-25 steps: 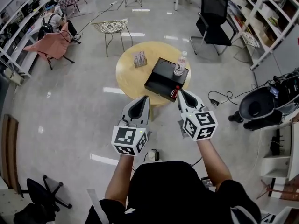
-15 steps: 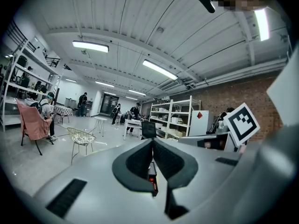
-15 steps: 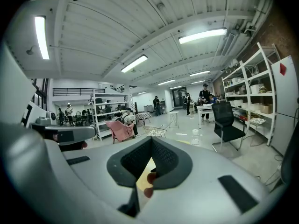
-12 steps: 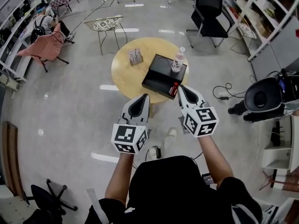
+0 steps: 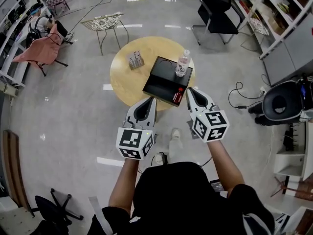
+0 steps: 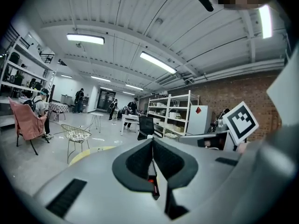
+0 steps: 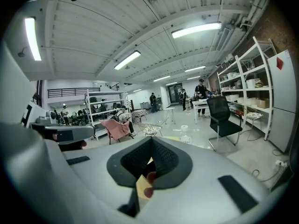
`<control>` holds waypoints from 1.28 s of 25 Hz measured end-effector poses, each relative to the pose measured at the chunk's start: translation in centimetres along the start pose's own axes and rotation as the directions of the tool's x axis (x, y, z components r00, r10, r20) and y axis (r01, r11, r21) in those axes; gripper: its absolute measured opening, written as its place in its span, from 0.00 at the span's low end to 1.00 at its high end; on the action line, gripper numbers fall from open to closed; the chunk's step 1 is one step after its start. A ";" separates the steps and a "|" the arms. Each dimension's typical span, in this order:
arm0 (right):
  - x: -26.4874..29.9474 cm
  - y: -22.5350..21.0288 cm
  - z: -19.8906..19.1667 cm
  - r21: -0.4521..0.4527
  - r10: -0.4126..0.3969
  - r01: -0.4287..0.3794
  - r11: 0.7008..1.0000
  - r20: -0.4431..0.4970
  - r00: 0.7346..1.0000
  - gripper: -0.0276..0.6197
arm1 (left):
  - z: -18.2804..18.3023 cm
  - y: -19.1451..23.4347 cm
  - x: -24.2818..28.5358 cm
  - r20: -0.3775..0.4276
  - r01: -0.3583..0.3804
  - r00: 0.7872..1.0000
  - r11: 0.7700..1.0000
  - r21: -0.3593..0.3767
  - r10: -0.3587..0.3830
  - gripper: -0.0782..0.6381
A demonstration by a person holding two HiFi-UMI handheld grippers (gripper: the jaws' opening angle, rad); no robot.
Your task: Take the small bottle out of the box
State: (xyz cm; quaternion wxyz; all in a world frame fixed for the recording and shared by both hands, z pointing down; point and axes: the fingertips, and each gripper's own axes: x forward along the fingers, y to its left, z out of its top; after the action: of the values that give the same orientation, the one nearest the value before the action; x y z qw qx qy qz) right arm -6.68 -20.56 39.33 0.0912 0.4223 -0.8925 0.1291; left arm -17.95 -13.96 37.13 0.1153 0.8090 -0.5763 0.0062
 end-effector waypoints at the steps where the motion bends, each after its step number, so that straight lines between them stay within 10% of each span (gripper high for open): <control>1: 0.4 -0.4 -0.1 0.004 0.000 0.000 1.000 -0.006 1.000 0.05 | -0.2 0.1 0.6 -0.009 0.000 1.000 1.000 -0.001 0.000 0.13; 19: 7.4 -8.5 -2.7 0.058 0.008 -0.001 0.998 -0.120 0.993 0.05 | -6.0 0.4 12.0 -0.196 0.032 0.979 0.995 -0.093 -0.049 0.13; 32: 9.9 -14.7 -7.7 0.093 -0.032 0.056 0.994 -0.239 0.970 0.05 | -13.9 -0.7 18.8 -0.397 0.089 0.910 0.991 -0.099 -0.121 0.13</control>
State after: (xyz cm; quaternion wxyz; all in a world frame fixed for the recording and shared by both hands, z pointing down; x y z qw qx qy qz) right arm -1.05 -34.32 51.61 0.1791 0.4275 -0.8581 0.2208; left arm -9.29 -28.51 53.18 0.2629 0.8152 -0.4957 0.1433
